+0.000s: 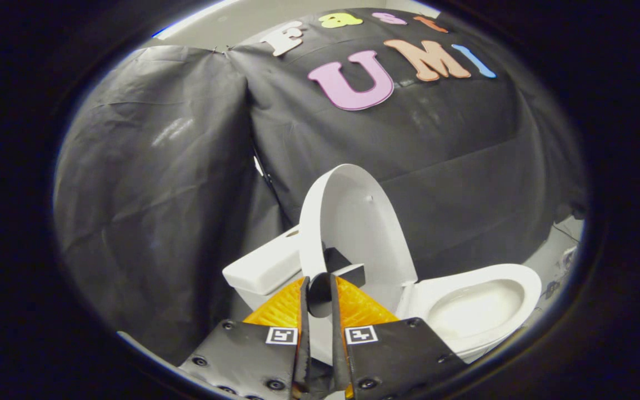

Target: Open the toilet lid.

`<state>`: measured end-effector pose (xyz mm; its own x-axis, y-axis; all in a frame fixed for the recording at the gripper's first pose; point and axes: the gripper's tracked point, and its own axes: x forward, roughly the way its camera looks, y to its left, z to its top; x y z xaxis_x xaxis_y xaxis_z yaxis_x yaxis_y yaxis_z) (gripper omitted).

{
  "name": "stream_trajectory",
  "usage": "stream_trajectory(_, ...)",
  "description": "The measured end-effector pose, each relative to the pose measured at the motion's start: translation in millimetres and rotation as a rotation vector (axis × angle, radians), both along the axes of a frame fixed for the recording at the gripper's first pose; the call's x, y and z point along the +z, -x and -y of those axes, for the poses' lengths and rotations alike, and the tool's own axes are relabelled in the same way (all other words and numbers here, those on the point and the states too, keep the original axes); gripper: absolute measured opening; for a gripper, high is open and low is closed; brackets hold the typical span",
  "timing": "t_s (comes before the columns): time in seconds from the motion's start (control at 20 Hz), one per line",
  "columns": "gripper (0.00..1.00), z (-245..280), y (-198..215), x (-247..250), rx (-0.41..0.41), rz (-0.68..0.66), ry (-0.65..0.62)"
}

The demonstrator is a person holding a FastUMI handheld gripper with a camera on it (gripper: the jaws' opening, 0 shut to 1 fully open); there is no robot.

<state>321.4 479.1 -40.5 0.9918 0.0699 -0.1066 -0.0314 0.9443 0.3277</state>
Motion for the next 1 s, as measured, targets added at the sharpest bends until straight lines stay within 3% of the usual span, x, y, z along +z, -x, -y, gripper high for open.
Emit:
stream_trajectory(0.5,0.17,-32.0,-15.1,-4.8,0.051,-0.014,0.056)
stream_trajectory(0.7,0.45,1.3,-7.1,31.3,0.002,0.09,0.024)
stream_trajectory(0.9,0.72,52.8,11.3,74.7,-0.086,0.173,0.072)
stream_trajectory(1.0,0.72,93.3,23.7,99.9,-0.149,0.206,0.109)
